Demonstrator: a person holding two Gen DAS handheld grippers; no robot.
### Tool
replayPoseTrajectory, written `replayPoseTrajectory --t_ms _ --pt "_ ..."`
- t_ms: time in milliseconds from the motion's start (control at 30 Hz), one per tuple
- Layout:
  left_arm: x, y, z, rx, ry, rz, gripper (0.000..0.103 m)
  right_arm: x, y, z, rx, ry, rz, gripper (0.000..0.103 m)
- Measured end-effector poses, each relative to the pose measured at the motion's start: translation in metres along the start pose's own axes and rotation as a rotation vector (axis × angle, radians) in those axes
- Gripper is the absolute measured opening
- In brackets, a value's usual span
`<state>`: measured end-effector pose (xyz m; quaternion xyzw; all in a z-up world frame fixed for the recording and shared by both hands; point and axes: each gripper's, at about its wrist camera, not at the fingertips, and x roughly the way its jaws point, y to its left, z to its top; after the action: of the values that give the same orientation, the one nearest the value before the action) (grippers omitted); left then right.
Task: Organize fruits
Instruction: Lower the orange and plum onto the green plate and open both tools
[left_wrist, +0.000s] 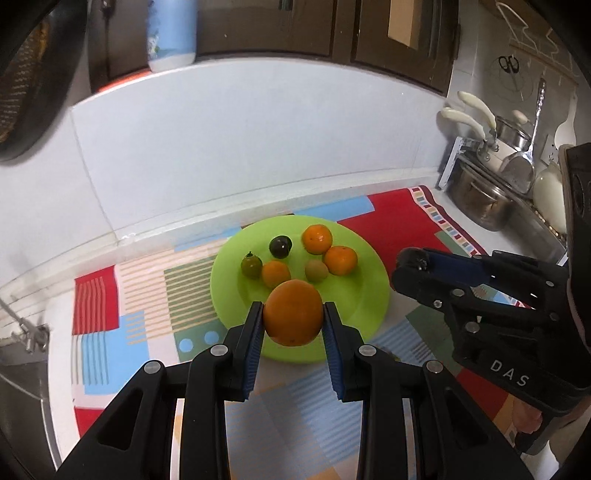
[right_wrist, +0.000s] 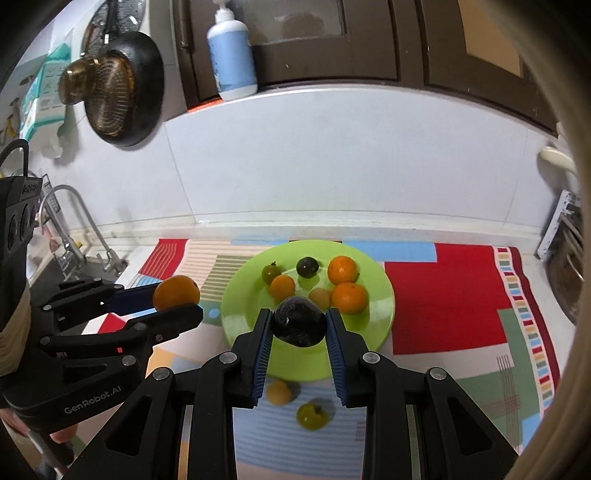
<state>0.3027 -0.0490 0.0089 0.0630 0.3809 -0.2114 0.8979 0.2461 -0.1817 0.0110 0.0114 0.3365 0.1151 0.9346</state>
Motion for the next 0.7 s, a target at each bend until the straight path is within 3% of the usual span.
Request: replayPoseTrajectory --t_ms 433,700 --pt "0.063 0.017 0.0 -0.024 0.094 -0.043 0.031 0.072 -0.014 -0.002 0.012 0.123 -0.002 0.03" --pt "0.083 0.019 -0.002 -0.016 0.105 -0.042 0.031 0.101 -0.025 -0.009 0.03 0.176 -0.005 0.03"
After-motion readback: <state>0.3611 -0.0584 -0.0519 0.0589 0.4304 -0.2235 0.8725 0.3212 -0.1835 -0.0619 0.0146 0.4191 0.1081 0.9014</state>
